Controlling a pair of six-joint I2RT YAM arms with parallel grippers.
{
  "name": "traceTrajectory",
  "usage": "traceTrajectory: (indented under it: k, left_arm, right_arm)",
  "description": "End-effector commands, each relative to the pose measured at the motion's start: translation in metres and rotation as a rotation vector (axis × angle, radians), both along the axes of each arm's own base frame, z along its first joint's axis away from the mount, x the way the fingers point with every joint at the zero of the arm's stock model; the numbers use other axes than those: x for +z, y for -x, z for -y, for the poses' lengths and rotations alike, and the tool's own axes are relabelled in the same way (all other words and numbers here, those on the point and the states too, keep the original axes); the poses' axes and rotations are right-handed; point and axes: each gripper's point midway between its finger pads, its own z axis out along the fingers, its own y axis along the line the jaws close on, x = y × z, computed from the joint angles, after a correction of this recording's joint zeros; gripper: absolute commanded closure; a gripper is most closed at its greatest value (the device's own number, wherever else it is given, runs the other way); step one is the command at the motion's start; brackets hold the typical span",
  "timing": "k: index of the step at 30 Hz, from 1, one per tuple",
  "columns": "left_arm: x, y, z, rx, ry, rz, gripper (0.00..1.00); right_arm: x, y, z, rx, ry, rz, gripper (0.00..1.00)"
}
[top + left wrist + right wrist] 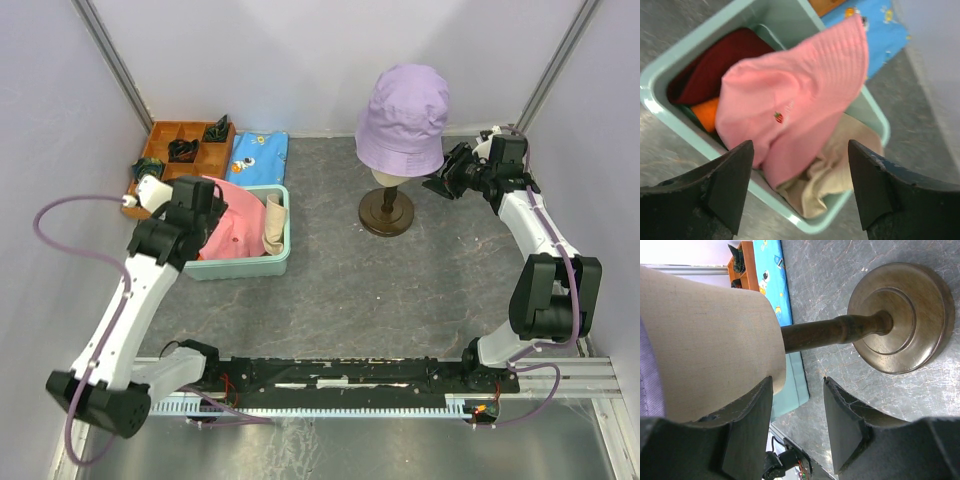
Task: Stack the hats
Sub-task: Adjust the hat in the bin.
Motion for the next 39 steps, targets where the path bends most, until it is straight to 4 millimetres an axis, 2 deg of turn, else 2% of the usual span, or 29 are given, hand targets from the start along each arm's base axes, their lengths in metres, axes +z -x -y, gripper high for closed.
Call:
traceTrajectory:
  k: [1,5,11,17,24,34,39]
  left_arm:
    - [-0.013,-0.011,-0.031,-0.058,-0.239,-0.156,0.17]
    - [-0.035,-0.025,-0.050,-0.081,-0.224,-0.240,0.16]
    - [-0.037,-0.040,-0.074,-0.073,-0.245,-0.251,0.14]
    - [-0.057,-0.071,-0.048,-0.339,-0.239,-0.260,0.13]
    - [-0.081,-0.080,-0.034,-0.524,-0.285,-0.251,0.12]
    - [-0.097,-0.099,-0.044,-0.611,-0.417,-0.297,0.12]
    - [-0.092,-0.108,-0.051,-0.630,-0.483,-0.302,0.12]
  right_arm:
    - [0.028,-0.002,-0.006,0.030,0.009,0.095,0.47]
    - [0.030,0.000,-0.001,0.026,0.044,0.102,0.44]
    - [0.027,0.001,0.018,-0.018,0.055,0.093,0.39]
    - [0.029,0.000,0.017,-0.015,0.037,0.098,0.37]
    - [0.026,0.000,0.018,-0.022,0.027,0.093,0.32]
    - [0.029,-0.001,0.017,-0.028,0.005,0.097,0.32]
    - [0.033,-0.001,0.018,-0.029,0.003,0.102,0.31]
